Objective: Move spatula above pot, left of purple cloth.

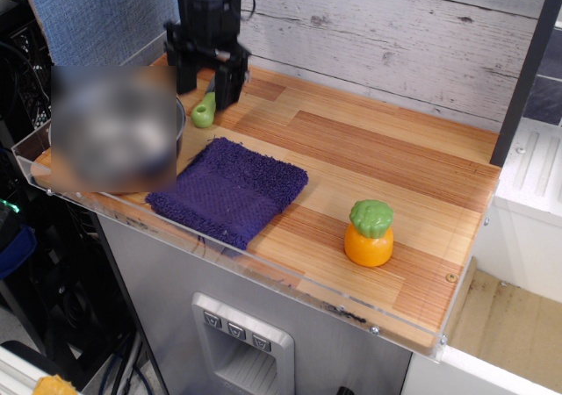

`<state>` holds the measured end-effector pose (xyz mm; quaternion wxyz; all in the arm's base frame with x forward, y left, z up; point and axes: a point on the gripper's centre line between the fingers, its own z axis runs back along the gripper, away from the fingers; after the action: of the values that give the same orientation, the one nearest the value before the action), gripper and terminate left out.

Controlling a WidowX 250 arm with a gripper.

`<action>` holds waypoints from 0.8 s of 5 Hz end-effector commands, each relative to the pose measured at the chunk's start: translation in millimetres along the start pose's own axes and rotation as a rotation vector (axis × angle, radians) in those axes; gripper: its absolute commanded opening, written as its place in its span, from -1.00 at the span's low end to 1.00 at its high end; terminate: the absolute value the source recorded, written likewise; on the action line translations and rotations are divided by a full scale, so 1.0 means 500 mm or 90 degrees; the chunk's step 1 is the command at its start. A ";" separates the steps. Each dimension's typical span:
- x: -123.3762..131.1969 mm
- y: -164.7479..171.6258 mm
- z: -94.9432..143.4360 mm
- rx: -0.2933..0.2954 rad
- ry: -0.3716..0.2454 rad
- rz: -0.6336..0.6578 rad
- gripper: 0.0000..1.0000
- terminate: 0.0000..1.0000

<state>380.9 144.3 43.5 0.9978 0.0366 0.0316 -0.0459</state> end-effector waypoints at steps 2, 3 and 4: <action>-0.036 -0.017 0.245 -0.012 -0.133 0.030 1.00 -1.00; -0.049 -0.059 0.285 -0.056 -0.154 0.044 1.00 -1.00; -0.061 -0.092 0.310 -0.074 -0.163 0.047 1.00 -1.00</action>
<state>362.9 84.4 170.7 0.9975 -0.0373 -0.0590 -0.0107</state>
